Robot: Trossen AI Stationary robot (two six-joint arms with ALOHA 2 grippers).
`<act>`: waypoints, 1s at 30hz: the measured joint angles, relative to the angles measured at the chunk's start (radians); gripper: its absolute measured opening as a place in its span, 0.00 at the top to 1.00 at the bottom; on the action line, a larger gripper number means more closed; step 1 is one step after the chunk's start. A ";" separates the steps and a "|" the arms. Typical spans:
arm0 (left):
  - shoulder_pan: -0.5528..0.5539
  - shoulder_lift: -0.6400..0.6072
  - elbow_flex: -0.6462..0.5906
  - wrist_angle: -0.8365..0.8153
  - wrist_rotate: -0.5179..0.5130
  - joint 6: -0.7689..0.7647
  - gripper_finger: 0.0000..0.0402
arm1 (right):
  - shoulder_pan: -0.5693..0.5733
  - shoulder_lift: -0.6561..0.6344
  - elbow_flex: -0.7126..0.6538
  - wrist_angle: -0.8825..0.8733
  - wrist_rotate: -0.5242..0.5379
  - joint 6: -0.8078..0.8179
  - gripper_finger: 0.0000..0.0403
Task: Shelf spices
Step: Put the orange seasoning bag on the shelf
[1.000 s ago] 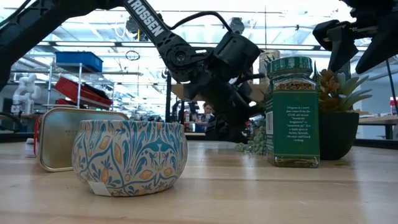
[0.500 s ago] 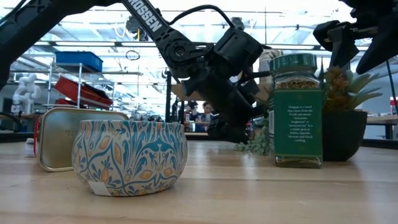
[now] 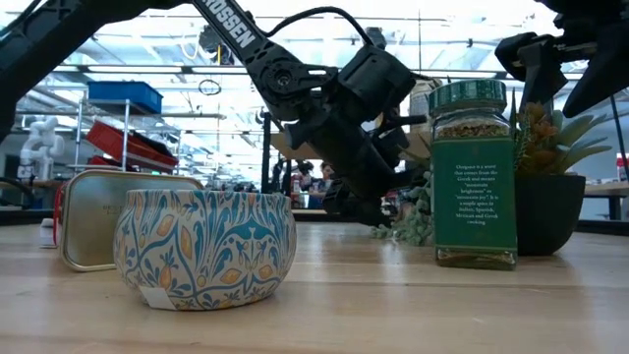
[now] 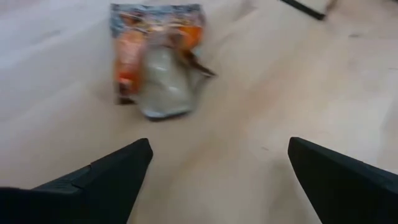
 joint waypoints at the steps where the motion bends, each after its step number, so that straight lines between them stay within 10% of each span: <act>1: 0.006 0.000 0.000 -0.005 -0.012 0.002 0.01 | 0.000 0.000 0.000 0.000 0.000 0.000 0.51; 30: 0.081 0.002 0.000 0.184 -0.019 0.272 0.01 | -0.001 0.000 0.000 0.004 0.000 -0.017 0.51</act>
